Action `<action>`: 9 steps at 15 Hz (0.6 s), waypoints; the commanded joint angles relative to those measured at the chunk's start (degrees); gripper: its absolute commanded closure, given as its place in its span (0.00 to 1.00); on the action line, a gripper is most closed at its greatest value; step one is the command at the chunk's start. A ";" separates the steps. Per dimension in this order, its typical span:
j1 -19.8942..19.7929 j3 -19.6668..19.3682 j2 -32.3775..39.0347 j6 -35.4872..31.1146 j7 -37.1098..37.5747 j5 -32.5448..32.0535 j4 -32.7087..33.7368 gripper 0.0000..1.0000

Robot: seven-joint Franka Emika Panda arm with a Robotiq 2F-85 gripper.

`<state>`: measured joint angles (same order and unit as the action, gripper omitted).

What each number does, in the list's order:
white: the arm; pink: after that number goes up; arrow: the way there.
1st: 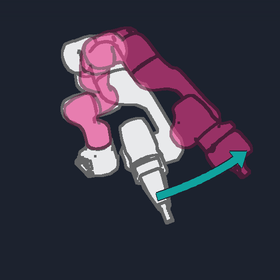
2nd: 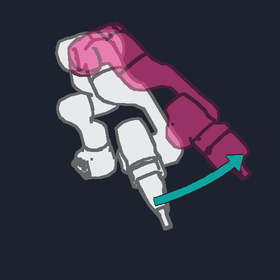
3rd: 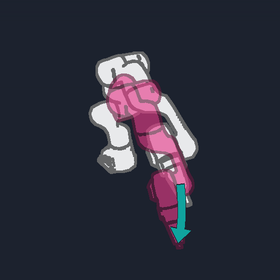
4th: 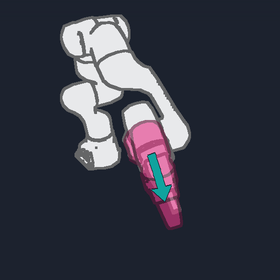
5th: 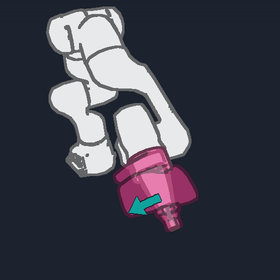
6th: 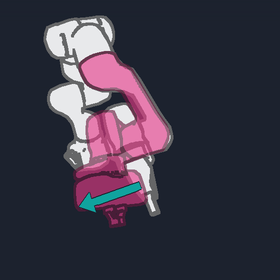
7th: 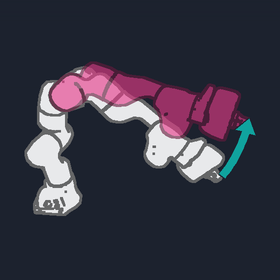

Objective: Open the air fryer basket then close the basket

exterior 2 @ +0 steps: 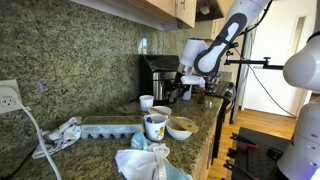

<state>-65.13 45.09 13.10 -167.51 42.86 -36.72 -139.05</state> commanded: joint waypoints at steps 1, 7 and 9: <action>-2.64 3.16 -3.40 2.70 -3.36 3.49 -0.22 0.00; 8.04 -7.27 -3.72 0.01 -10.45 11.91 -0.02 0.00; 8.56 -7.44 -4.27 0.00 -10.45 11.94 -0.13 0.00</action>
<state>-56.57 37.65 8.82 -167.50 32.41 -24.77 -139.18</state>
